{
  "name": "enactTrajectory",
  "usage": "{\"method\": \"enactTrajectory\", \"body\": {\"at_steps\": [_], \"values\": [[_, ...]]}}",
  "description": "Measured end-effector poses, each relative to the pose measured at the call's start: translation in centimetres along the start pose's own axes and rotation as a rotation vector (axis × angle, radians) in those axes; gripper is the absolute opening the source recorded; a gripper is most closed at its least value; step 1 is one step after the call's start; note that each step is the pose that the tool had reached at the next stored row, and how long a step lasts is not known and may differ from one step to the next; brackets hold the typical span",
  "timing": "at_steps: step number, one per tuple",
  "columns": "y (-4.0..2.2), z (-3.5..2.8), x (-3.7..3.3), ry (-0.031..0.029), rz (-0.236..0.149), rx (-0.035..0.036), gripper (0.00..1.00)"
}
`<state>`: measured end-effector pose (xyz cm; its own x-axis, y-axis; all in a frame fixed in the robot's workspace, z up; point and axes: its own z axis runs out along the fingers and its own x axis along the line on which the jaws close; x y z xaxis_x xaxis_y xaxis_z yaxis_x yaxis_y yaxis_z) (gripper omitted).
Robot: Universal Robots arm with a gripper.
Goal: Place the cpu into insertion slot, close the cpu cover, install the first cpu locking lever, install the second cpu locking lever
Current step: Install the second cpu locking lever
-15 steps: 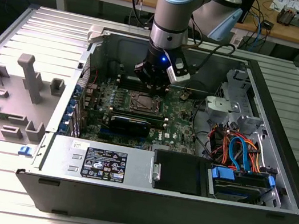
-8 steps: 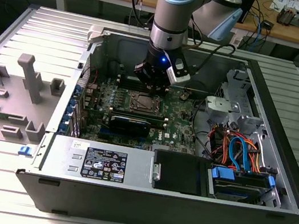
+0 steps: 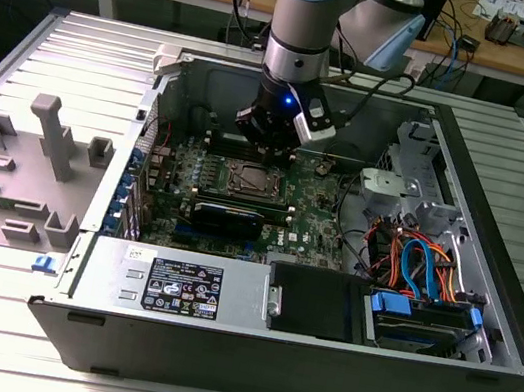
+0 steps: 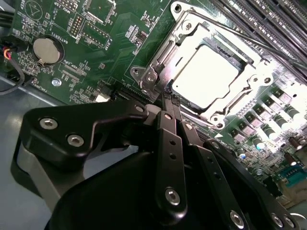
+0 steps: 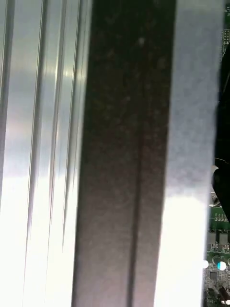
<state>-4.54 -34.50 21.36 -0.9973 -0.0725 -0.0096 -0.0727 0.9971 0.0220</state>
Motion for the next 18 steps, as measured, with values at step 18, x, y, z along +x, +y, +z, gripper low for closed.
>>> {"method": "enactTrajectory", "body": {"at_steps": [18], "values": [[-1.58,-0.04,0.11,0.0001,0.000,0.0002,0.11]]}}
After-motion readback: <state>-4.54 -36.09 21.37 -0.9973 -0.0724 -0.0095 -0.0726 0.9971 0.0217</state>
